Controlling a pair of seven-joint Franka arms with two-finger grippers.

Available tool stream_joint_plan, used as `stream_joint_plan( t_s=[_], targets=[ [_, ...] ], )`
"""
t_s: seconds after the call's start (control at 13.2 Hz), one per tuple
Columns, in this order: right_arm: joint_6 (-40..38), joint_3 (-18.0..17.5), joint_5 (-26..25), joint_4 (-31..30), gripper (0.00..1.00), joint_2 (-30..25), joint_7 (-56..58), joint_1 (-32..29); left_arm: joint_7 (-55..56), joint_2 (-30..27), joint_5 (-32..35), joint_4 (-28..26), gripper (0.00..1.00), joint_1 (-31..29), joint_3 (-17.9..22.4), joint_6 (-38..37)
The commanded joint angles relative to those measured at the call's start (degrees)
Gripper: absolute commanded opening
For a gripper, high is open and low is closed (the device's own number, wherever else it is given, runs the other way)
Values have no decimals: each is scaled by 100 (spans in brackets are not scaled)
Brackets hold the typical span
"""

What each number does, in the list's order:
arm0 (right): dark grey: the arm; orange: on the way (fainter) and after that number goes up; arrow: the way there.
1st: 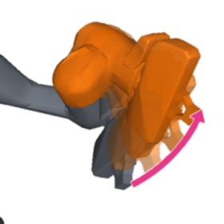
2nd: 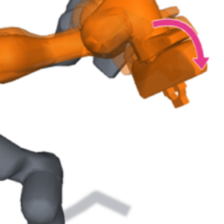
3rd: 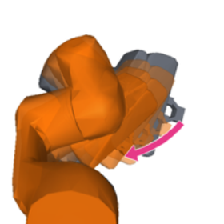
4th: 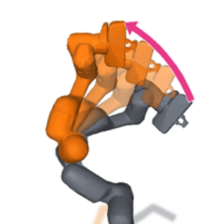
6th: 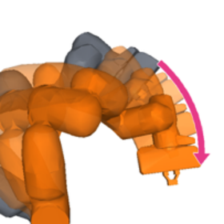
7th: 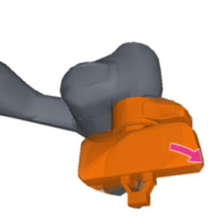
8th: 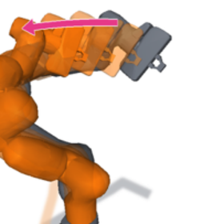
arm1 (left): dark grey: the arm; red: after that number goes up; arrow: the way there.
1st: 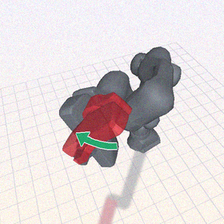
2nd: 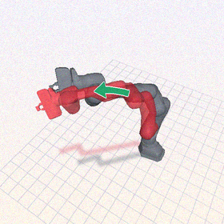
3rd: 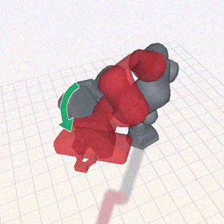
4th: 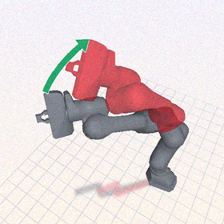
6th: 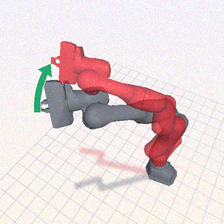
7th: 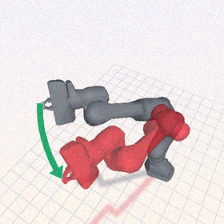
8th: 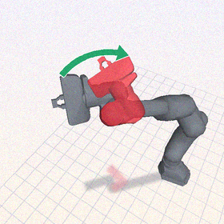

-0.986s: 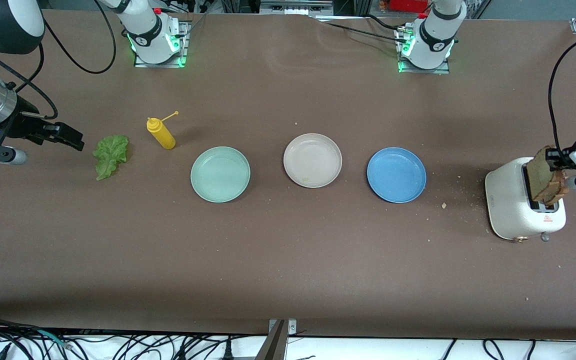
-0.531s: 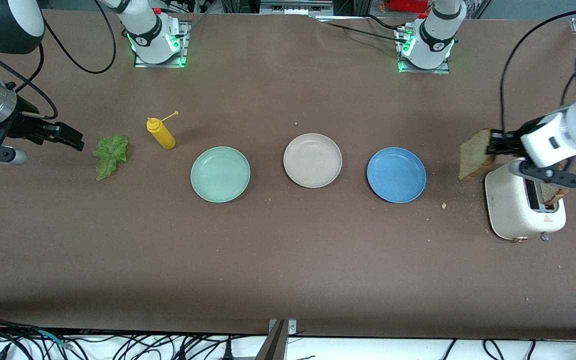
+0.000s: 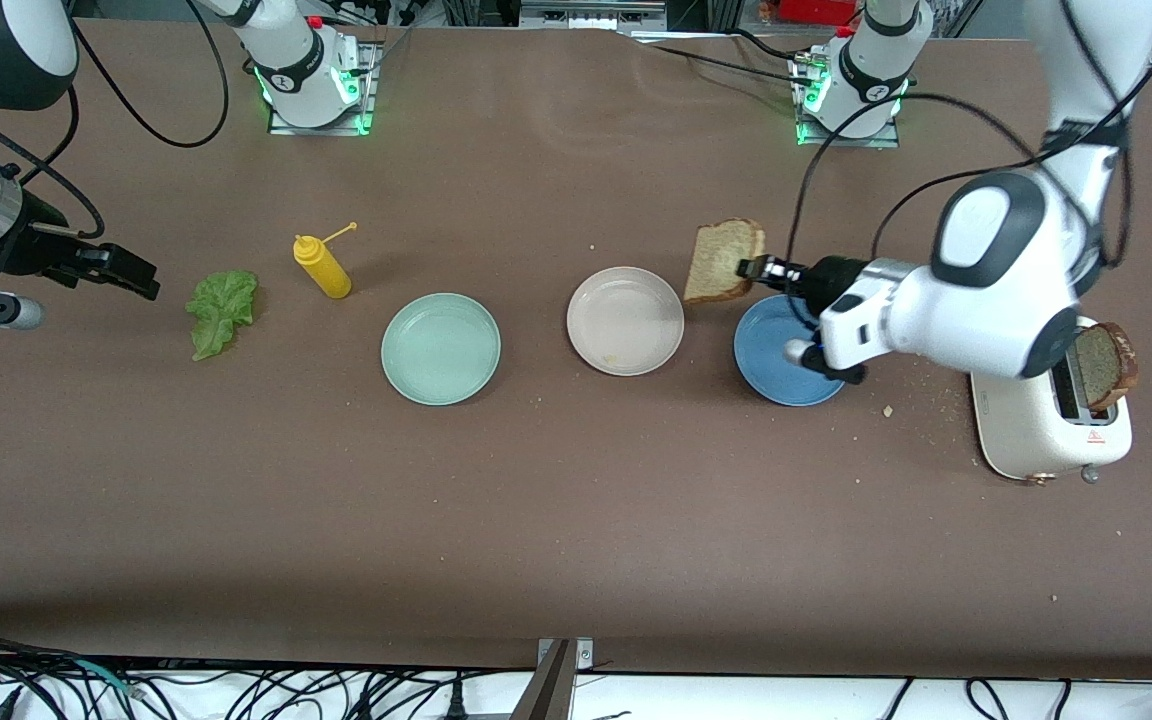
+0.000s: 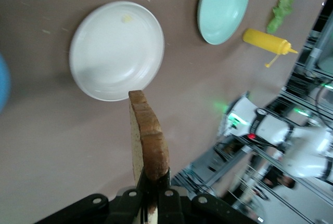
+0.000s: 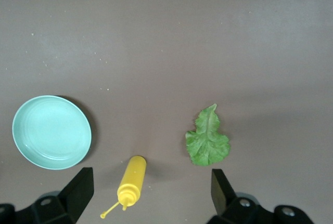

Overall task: Make sandwich in beige plate with both arms
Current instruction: 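Lift the bread with the left gripper and carry it over the beige plate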

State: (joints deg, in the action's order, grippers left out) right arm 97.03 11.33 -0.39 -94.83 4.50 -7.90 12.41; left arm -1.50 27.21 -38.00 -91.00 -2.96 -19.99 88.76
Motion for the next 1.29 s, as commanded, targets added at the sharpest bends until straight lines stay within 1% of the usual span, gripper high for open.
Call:
stream_joint_plan(
  t_s=[0.0,0.15,0.3,0.38,0.46,0.53,0.76,0.83,0.91,0.99,1.06,1.14,1.21],
  targets=[
    [-9,35,-58,-62,100,-98,315,-36,-357,617,-401,188,0,408,22,438],
    [0,79,-23,-106,100,-107,909,-36,-640,987,-471,162,0,682,22,869],
    [-9,132,39,-228,100,-124,1464,-45,-850,1163,-480,92,0,832,31,1055],
    [17,132,231,-351,100,-151,1936,-37,-1365,1321,-489,92,0,850,22,1056],
    [26,202,598,-483,100,-151,2567,-45,-1858,1427,-515,92,0,867,31,1073],
    [35,394,1019,-615,100,-168,3252,-45,-2115,1558,-516,100,0,859,31,1091],
    [61,799,1785,-1036,100,-168,5555,-45,-2617,1857,-550,92,0,876,31,1556],
    [105,948,2171,-1255,100,-186,6319,-37,-2784,1972,-699,92,0,876,31,1653],
    [105,1106,2488,-1440,100,-195,7110,-45,-2986,2051,-848,92,7,911,31,1714],
    [96,1195,2700,-1607,100,-195,7822,-45,-3066,2069,-876,92,86,920,31,1785],
    [105,1257,3033,-1809,100,-195,8508,-45,-3093,2061,-850,100,100,894,31,1803],
    [105,1266,3323,-1968,100,-169,9116,-45,-3093,2035,-815,135,100,868,39,1803],
    [114,1362,3639,-2239,100,-168,9661,-45,-3084,2008,-771,162,100,850,48,1803]
  ],
)
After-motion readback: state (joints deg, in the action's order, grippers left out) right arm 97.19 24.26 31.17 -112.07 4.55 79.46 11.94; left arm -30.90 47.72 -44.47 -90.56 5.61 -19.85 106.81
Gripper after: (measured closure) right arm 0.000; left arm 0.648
